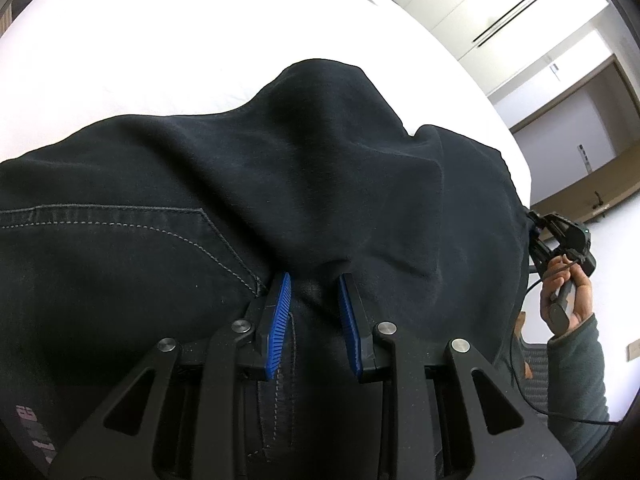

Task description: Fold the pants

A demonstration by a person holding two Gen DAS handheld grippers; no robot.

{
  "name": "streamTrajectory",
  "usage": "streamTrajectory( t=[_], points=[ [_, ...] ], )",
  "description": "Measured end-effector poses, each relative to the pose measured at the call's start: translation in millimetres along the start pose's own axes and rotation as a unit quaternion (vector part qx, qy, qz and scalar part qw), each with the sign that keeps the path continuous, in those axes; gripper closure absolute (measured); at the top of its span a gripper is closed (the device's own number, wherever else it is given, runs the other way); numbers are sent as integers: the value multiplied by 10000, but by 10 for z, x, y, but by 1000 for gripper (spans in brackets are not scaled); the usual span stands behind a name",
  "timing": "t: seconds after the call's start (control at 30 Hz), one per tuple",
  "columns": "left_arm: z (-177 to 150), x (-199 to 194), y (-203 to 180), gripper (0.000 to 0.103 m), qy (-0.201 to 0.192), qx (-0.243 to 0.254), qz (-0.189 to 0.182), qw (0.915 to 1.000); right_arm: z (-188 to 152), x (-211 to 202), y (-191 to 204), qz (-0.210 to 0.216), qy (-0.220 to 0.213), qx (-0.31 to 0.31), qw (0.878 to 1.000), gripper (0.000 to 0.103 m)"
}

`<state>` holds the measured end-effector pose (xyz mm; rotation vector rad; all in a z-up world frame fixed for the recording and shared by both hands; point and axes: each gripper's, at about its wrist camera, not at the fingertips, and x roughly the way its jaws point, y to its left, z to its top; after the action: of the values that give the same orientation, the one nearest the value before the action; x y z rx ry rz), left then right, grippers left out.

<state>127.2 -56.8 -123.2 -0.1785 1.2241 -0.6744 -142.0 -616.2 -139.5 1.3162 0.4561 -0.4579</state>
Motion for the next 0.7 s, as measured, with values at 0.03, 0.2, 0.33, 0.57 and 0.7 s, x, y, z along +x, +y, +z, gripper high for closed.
streamTrajectory(
  t=[0.03, 0.2, 0.33, 0.57, 0.7],
  points=[
    [-1, 9, -6, 79, -1, 17, 2, 10000, 10, -33, -24, 26, -30, 79, 10000, 97],
    [25, 35, 2, 79, 62, 46, -115, 9999, 71, -328, -67, 234, -215, 353, 9989, 99],
    [68, 50, 46, 79, 105, 10, -243, 9996, 114, -591, -61, 479, -322, 600, 9965, 99],
    [115, 71, 28, 79, 125, 45, -214, 9997, 25, -543, -492, 172, -280, 1201, 9922, 99],
    [99, 21, 39, 79, 111, 90, -226, 9996, -5, -515, -644, 162, -359, 1240, 9915, 100]
  ],
)
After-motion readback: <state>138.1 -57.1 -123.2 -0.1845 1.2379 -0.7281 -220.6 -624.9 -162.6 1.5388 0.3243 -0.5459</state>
